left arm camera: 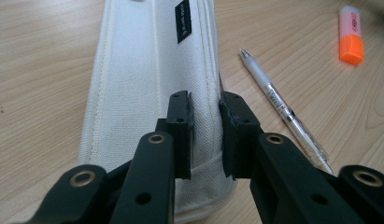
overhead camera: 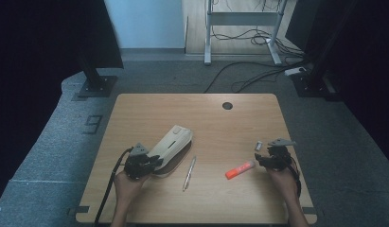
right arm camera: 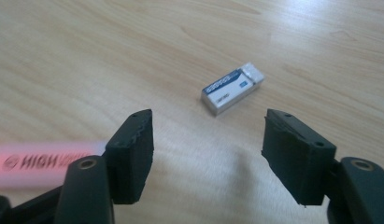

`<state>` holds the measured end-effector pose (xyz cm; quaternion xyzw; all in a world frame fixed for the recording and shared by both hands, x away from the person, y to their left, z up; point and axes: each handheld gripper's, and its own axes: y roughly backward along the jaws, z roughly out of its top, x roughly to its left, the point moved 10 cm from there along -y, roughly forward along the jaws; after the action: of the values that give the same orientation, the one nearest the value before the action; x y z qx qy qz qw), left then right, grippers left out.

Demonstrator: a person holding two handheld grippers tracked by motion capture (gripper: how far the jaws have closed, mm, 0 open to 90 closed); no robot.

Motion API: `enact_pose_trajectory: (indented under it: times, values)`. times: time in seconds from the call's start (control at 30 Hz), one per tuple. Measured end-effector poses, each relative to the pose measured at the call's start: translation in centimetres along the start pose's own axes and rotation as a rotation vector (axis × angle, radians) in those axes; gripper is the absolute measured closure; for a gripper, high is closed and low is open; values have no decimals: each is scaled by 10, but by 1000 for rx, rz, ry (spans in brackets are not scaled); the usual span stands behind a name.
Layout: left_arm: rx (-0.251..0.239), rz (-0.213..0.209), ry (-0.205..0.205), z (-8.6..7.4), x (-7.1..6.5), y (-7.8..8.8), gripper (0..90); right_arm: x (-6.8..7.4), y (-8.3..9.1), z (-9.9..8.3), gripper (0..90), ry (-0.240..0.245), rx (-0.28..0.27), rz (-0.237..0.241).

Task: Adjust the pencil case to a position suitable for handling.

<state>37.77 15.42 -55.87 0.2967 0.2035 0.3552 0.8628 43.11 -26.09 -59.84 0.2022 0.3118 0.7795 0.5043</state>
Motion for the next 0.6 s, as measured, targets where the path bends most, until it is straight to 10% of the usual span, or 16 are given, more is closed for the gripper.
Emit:
enact_pose_trajectory:
  times: [0.6]
  values:
    - [0,-22,-1,0,-3,0,748,-8,-39,14,451,-31,44,-36]
